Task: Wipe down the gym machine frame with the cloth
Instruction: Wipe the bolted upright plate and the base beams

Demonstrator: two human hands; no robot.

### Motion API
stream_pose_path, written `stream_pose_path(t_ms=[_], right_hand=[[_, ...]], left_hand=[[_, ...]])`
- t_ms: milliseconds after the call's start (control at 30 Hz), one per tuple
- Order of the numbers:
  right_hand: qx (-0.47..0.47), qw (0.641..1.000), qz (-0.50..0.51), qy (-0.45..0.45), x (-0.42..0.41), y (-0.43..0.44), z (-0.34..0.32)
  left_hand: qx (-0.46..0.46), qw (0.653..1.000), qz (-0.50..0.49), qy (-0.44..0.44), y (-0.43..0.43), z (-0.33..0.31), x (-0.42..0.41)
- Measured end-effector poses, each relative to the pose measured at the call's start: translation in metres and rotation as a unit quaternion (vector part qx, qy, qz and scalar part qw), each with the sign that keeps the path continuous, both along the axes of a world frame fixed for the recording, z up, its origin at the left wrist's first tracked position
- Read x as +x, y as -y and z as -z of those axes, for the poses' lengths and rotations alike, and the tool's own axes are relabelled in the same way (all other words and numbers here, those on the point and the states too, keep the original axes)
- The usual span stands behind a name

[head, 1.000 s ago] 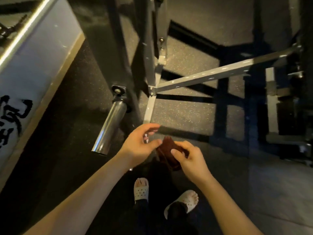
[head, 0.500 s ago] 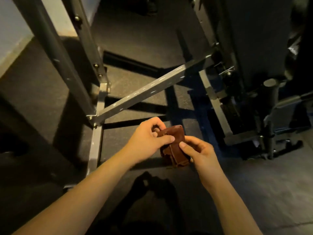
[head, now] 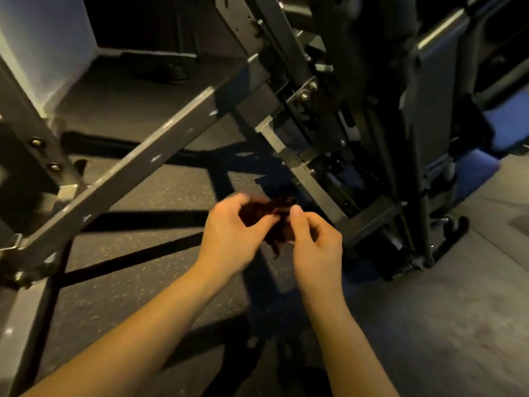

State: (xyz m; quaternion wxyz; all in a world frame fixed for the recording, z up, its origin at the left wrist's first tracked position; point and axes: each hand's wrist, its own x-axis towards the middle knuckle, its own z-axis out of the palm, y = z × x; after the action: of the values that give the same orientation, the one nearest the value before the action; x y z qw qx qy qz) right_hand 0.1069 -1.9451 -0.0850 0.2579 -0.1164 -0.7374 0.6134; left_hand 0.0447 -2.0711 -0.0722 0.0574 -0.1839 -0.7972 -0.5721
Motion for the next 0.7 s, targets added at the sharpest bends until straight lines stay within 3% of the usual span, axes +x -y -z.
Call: stream_pose_path(t_ms=[167, 300, 467, 533, 600, 700], right_hand=[[-0.118, 0.993, 0.017, 0.020, 0.009, -0.037, 0.011], [-0.248, 0.968, 0.044, 0.020, 0.015, -0.072, -0.002], [-0.275, 0.952, 0.129, 0.028, -0.001, -0.112, 0.015], [-0.299, 0.942, 0.145, 0.034, -0.012, -0.121, 0.030], [-0.318, 0.930, 0.178, 0.038, -0.023, -0.125, 0.046], [-0.378, 0.897, 0.226, 0.038, -0.031, -0.133, 0.070]], left_hand=[[-0.028, 0.997, 0.062, -0.043, -0.043, 0.020, 0.008], [-0.120, 0.982, 0.124, -0.072, -0.085, -0.001, 0.016], [-0.188, 0.961, 0.199, -0.035, -0.120, -0.008, 0.010], [-0.261, 0.935, 0.232, -0.054, -0.126, -0.002, -0.003], [-0.319, 0.918, 0.219, -0.089, -0.127, 0.007, -0.019], [-0.315, 0.931, 0.171, -0.076, -0.134, 0.033, -0.046]])
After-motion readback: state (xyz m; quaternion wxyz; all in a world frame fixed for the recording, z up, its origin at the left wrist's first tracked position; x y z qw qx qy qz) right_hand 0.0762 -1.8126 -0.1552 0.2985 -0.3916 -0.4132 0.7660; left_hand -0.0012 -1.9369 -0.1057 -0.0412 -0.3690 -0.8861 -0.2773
